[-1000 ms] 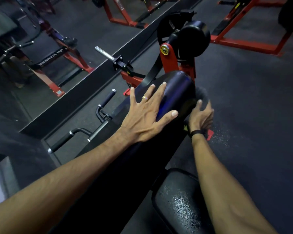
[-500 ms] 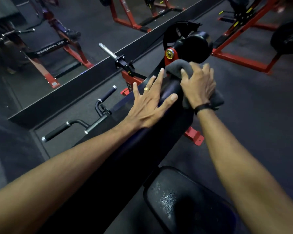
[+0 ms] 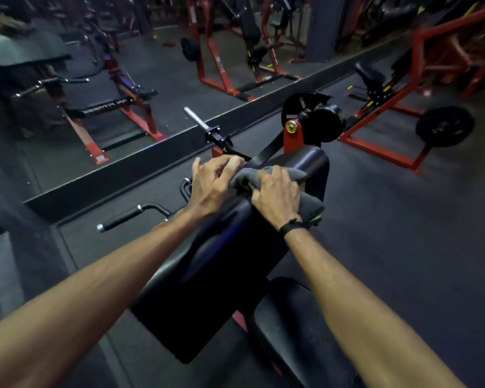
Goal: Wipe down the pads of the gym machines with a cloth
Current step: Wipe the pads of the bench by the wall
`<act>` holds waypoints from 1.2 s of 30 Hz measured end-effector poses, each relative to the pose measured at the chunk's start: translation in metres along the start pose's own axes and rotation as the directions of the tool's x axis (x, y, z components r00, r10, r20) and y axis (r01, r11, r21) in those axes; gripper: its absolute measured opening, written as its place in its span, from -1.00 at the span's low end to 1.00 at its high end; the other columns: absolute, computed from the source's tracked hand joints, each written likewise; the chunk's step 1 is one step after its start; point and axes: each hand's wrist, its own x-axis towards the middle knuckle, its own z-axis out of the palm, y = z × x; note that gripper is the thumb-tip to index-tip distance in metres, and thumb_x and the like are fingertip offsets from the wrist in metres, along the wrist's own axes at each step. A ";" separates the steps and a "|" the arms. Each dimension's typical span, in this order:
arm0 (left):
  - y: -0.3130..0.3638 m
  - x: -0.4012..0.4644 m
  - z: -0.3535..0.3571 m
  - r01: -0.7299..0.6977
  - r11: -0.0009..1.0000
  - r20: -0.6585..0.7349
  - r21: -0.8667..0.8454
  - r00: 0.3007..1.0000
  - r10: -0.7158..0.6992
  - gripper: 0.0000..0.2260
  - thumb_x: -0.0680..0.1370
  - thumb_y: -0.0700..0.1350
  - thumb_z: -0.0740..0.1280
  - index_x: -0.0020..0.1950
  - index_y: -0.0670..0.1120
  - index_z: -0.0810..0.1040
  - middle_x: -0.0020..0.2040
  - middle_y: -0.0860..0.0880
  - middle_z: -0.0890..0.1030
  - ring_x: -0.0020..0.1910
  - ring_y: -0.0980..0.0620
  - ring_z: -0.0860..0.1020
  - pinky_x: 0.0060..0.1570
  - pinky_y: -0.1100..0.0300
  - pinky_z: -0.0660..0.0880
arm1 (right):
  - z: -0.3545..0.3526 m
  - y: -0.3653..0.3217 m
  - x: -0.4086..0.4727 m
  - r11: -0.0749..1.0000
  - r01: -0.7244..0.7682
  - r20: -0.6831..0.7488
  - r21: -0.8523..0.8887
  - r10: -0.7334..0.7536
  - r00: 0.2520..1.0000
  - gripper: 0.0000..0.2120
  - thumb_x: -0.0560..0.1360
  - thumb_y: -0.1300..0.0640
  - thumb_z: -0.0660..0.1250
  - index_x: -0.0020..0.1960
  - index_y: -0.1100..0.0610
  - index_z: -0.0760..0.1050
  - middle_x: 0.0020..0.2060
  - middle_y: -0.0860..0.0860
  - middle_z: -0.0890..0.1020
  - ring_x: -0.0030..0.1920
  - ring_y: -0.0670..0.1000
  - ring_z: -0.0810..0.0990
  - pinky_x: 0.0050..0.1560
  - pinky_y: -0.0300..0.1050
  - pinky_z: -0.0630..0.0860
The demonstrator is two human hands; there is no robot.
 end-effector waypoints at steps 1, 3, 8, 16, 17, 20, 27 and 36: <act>-0.002 -0.014 -0.014 0.008 1.000 -0.009 0.023 1.000 -0.008 -0.56 0.57 0.26 0.06 -0.04 0.07 0.66 0.00 0.11 0.71 0.08 0.08 0.64 0.48 -0.27 -0.03 | 0.000 -0.012 -0.013 1.000 0.019 -0.012 0.011 -0.019 1.000 -0.66 0.53 0.00 0.27 0.26 0.05 0.54 0.17 0.12 0.51 0.21 0.19 0.51 0.05 0.08 0.49; -0.006 -0.039 -0.035 0.048 0.997 -0.039 0.064 0.998 -0.045 -0.49 0.56 0.28 0.06 -0.05 0.01 0.70 -0.03 0.07 0.72 0.01 0.02 0.65 0.47 -0.28 -0.01 | 0.001 -0.033 -0.037 0.998 0.054 -0.024 0.020 -0.053 0.998 -0.67 0.54 -0.03 0.27 0.25 0.06 0.53 0.17 0.12 0.51 0.21 0.18 0.50 0.03 0.08 0.50; -0.013 -0.096 -0.079 0.105 0.994 -0.133 0.041 0.986 -0.099 -0.56 0.57 0.33 0.14 -0.14 0.10 0.70 -0.21 0.27 0.68 -0.16 0.24 0.62 0.28 -0.47 0.29 | -0.002 -0.079 -0.090 0.991 0.113 -0.022 0.077 -0.112 0.993 -0.69 0.53 -0.03 0.28 0.23 0.06 0.52 0.13 0.12 0.52 0.16 0.17 0.52 0.02 0.06 0.49; -0.001 -0.153 -0.128 0.441 0.866 -0.454 0.233 0.837 -0.304 -0.74 0.60 0.03 0.28 -0.11 -0.07 0.69 -0.11 -0.11 0.72 0.02 -0.17 0.64 0.20 -0.08 0.45 | -0.009 -0.157 -0.168 0.952 0.292 0.017 0.092 -0.295 0.955 -0.74 0.44 0.01 0.34 0.08 0.07 0.54 0.02 0.12 0.56 0.07 0.19 0.56 -0.06 0.10 0.50; 0.001 -0.160 -0.132 0.463 0.853 -0.478 0.241 0.822 -0.311 -0.74 0.61 0.00 0.28 -0.07 -0.09 0.70 -0.09 -0.14 0.72 0.03 -0.20 0.63 0.15 -0.07 0.48 | -0.012 -0.158 -0.173 0.942 0.317 0.031 0.111 -0.322 0.946 -0.73 0.46 0.02 0.32 0.12 0.07 0.54 0.04 0.13 0.55 0.10 0.20 0.54 -0.04 0.11 0.49; 0.015 -0.180 -0.136 0.445 0.877 -0.490 0.182 0.814 -0.312 -0.69 0.59 0.04 0.21 -0.04 -0.09 0.69 -0.14 -0.14 0.71 -0.06 -0.19 0.64 -0.04 -0.05 0.55 | -0.021 -0.149 -0.187 0.895 0.374 0.086 0.244 -0.404 0.911 -0.63 0.52 -0.01 0.30 0.28 0.09 0.52 0.15 0.16 0.55 0.18 0.22 0.53 0.06 0.14 0.51; 0.056 -0.227 -0.080 0.331 0.901 -0.428 0.280 0.883 -0.191 -0.88 0.59 -0.18 0.35 -0.08 -0.17 0.66 -0.25 -0.15 0.68 -0.19 -0.16 0.65 -0.15 0.04 0.51 | -0.039 -0.052 -0.227 0.863 0.408 0.128 0.297 -0.460 0.879 -0.64 0.54 -0.13 0.30 0.30 -0.06 0.52 0.03 0.07 0.56 0.09 0.14 0.54 -0.03 0.06 0.49; 0.112 -0.285 0.064 0.484 0.819 -0.263 0.306 0.870 -0.416 -0.79 0.56 0.12 0.36 0.02 0.04 0.69 -0.15 0.05 0.70 -0.05 -0.03 0.66 -0.06 0.09 0.55 | -0.063 0.102 -0.258 0.903 0.388 0.071 0.183 -0.405 0.911 -0.66 0.51 -0.05 0.37 0.22 0.07 0.55 -0.05 0.14 0.56 -0.04 0.18 0.54 -0.13 0.08 0.53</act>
